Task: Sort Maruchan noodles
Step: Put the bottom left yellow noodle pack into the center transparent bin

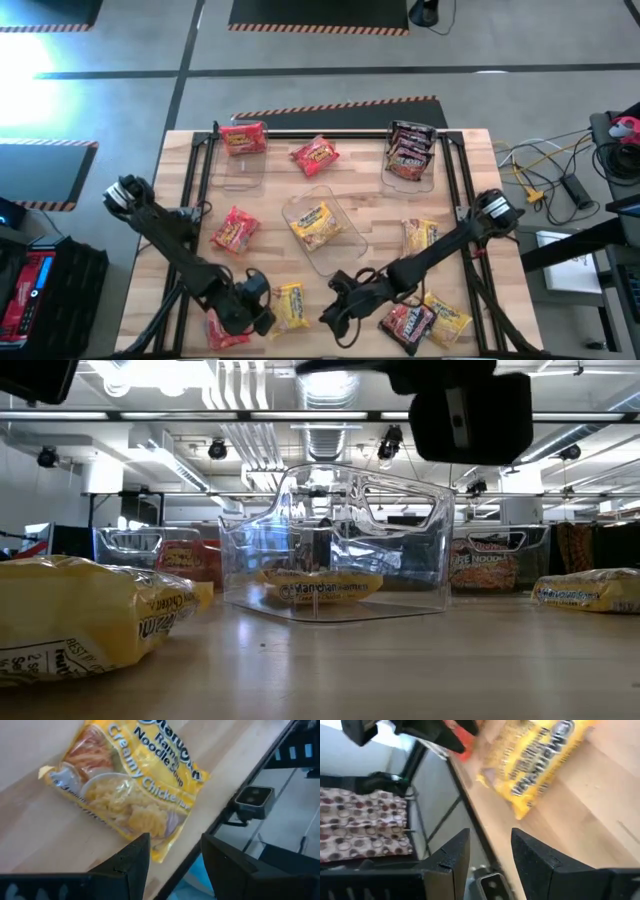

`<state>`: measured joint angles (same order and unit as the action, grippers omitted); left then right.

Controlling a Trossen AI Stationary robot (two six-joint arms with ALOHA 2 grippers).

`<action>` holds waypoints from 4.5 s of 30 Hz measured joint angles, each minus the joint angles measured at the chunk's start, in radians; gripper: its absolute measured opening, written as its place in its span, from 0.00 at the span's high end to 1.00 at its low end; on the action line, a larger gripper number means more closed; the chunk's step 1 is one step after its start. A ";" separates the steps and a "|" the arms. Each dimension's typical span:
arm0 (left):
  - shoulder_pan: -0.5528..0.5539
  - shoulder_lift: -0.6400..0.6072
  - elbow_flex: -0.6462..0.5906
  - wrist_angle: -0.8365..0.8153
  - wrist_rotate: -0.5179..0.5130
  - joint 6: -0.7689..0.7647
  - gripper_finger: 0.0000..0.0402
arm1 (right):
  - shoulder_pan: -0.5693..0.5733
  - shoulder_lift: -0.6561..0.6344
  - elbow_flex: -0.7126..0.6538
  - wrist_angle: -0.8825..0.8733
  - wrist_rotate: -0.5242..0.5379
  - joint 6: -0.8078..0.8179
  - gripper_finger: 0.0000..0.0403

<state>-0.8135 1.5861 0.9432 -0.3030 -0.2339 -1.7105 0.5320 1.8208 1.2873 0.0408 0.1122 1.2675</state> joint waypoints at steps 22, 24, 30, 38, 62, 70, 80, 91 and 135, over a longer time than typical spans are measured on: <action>0.061 0.287 0.060 0.275 0.042 -0.010 0.60 | 0.005 0.032 -0.001 -0.047 -0.015 0.041 0.67; 0.072 0.312 0.088 0.278 0.052 0.017 0.60 | 0.005 0.032 -0.001 -0.085 -0.015 0.041 0.67; 0.092 0.330 0.104 0.279 0.068 0.041 0.60 | 0.005 0.033 -0.001 -0.189 -0.015 0.042 0.67; 0.120 0.330 0.101 0.277 0.082 0.052 0.60 | 0.005 0.043 -0.001 -0.188 -0.041 0.041 0.59; 0.145 0.329 0.089 0.277 0.152 0.105 0.60 | -0.008 0.149 -0.001 0.006 0.020 -0.073 0.40; 0.149 0.330 0.085 0.277 0.155 0.109 0.60 | -0.014 0.158 -0.002 0.063 0.051 -0.128 0.43; 0.153 0.331 0.082 0.282 0.153 0.111 0.60 | -0.015 0.158 -0.002 0.065 0.054 -0.135 0.55; 0.153 0.331 0.082 0.286 0.146 0.111 0.60 | -0.015 0.158 -0.002 0.065 0.057 -0.115 0.72; 0.099 0.135 0.073 0.033 -0.093 0.299 0.60 | -0.032 0.112 0.000 -0.071 0.043 -0.122 0.84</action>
<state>-0.7148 1.7214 1.0161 -0.2705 -0.3266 -1.4115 0.4997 1.9331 1.2869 -0.0304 0.1549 1.1453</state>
